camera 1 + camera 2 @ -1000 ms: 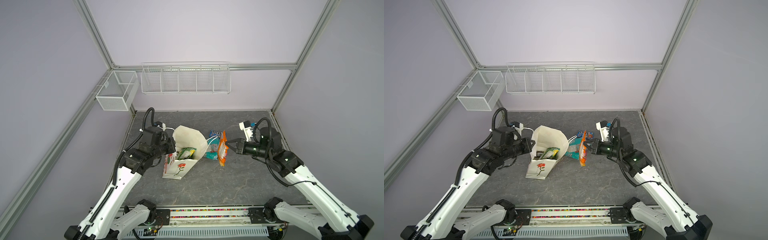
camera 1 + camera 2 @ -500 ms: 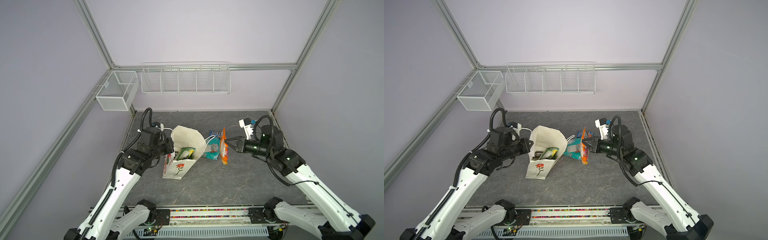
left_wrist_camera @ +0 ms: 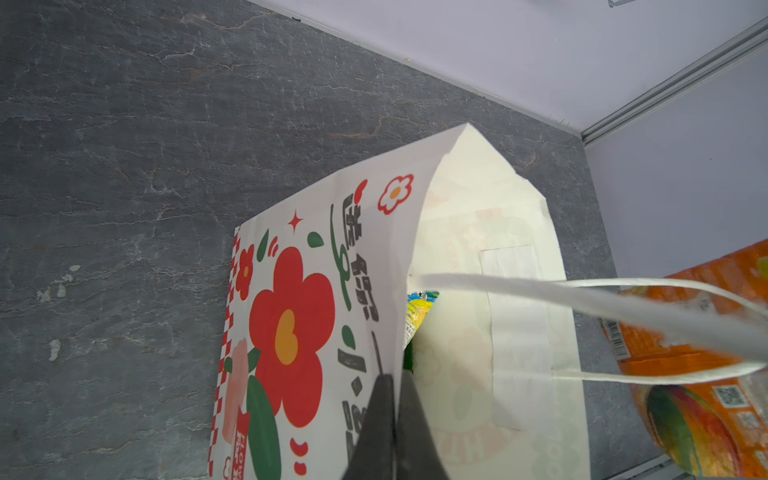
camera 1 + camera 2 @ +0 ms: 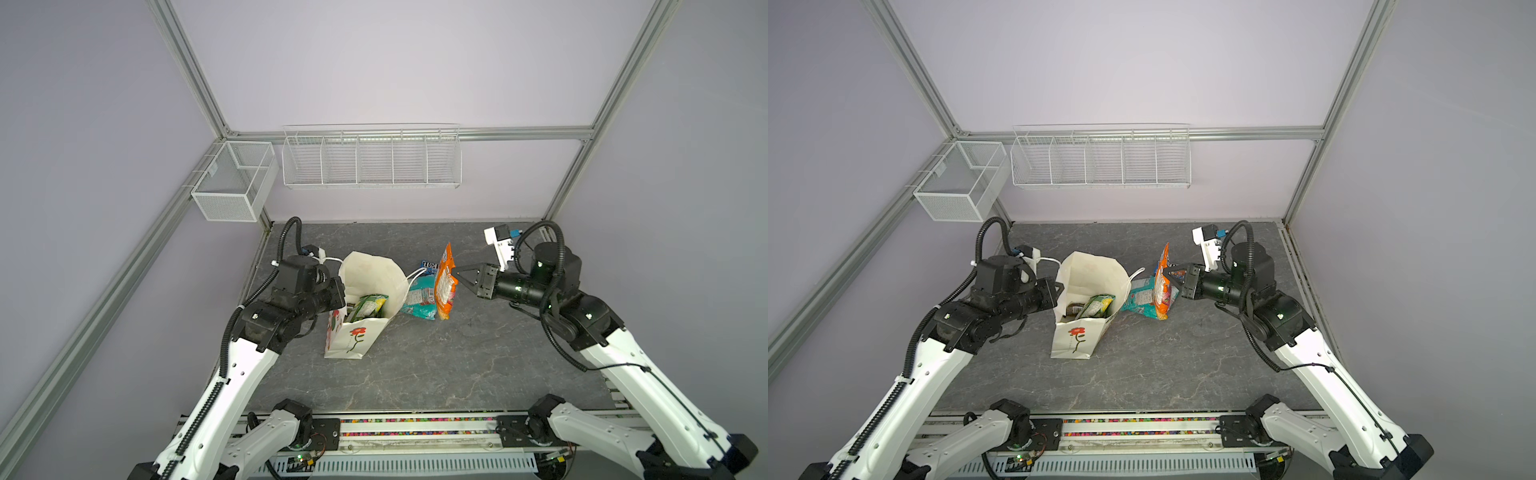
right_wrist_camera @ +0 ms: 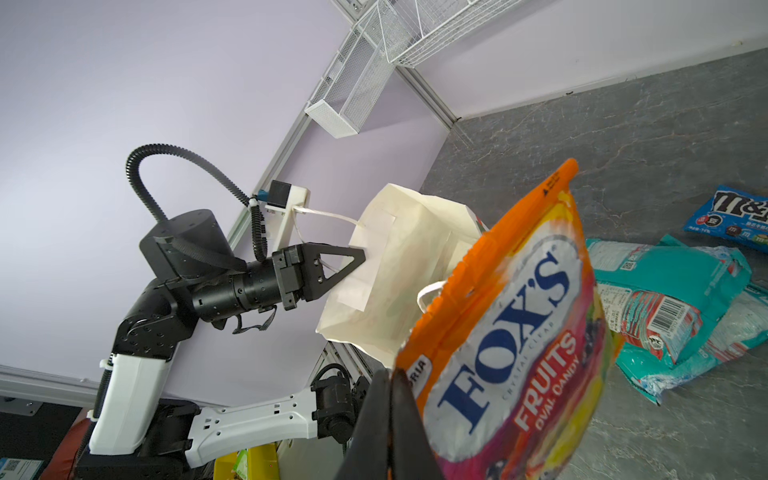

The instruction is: Place the snacks into the paper bag

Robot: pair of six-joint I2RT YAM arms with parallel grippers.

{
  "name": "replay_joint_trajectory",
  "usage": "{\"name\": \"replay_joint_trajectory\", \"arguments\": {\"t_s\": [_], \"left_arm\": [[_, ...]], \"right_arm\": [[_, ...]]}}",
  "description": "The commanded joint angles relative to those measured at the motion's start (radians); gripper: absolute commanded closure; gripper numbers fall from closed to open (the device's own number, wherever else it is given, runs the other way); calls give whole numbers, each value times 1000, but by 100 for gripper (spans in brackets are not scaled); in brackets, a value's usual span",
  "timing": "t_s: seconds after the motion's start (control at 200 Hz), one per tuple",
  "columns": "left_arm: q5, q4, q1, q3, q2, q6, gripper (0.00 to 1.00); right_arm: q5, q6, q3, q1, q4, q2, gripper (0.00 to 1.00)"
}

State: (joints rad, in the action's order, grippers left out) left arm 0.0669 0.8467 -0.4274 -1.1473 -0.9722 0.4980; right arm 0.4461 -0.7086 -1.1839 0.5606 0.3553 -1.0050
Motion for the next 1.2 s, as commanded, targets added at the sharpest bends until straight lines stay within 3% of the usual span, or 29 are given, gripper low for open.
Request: {"name": "replay_joint_trajectory", "arguments": {"t_s": [0.0, 0.84, 1.195], "left_arm": [[-25, 24, 6, -3, 16, -34, 100], [-85, 98, 18, -28, 28, -103, 100], [-66, 84, 19, -33, 40, -89, 100]], "right_arm": [[20, 20, -41, 10, -35, -2, 93], [30, 33, -194, 88, -34, -91, 93], [24, 54, -370, 188, -27, -207, 93]]}}
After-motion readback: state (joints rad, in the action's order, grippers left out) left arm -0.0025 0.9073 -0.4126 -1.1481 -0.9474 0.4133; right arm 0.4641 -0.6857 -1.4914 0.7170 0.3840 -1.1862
